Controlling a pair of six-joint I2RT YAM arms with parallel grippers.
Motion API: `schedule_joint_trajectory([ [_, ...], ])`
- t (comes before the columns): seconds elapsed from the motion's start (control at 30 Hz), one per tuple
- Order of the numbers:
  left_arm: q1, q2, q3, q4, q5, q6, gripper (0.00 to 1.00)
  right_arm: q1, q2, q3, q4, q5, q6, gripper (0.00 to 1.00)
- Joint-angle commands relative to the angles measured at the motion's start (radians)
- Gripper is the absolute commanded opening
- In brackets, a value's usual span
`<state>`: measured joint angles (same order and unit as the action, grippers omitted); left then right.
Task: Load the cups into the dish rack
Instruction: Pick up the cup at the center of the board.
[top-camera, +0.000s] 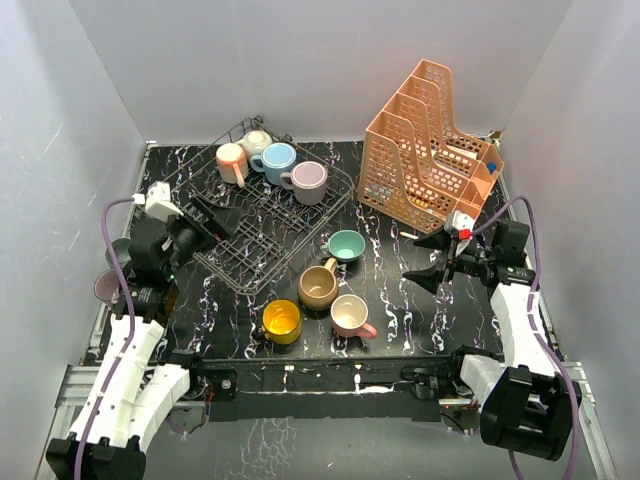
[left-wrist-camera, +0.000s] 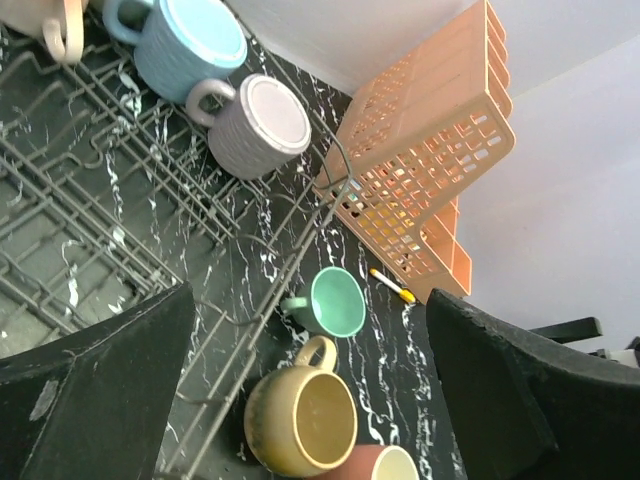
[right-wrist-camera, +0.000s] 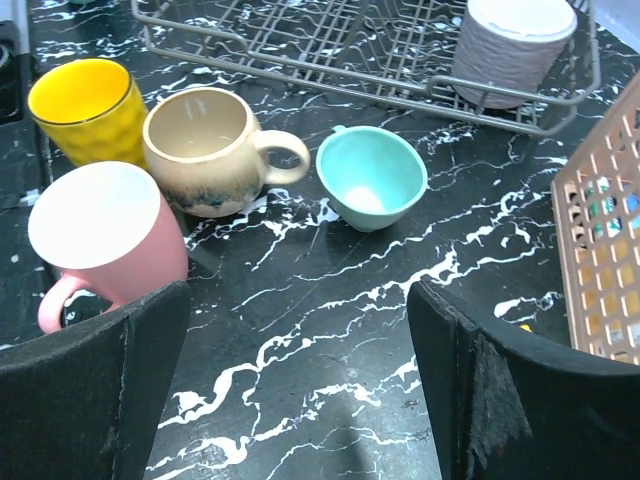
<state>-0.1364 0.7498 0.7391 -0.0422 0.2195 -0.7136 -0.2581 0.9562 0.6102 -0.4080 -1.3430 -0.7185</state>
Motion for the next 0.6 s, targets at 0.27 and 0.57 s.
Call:
schedule_joint_trajectory([
  [0.27, 0.006, -0.111, -0.061, -0.062, 0.073, -0.122, 0.97, 0.106, 0.203, 0.358, -0.670, -0.039, -0.615, 0.96],
  [0.57, 0.006, -0.136, -0.121, 0.011, 0.151, -0.207, 0.96, 0.486, 0.200, 0.549, -0.705, 0.375, -0.726, 0.96],
])
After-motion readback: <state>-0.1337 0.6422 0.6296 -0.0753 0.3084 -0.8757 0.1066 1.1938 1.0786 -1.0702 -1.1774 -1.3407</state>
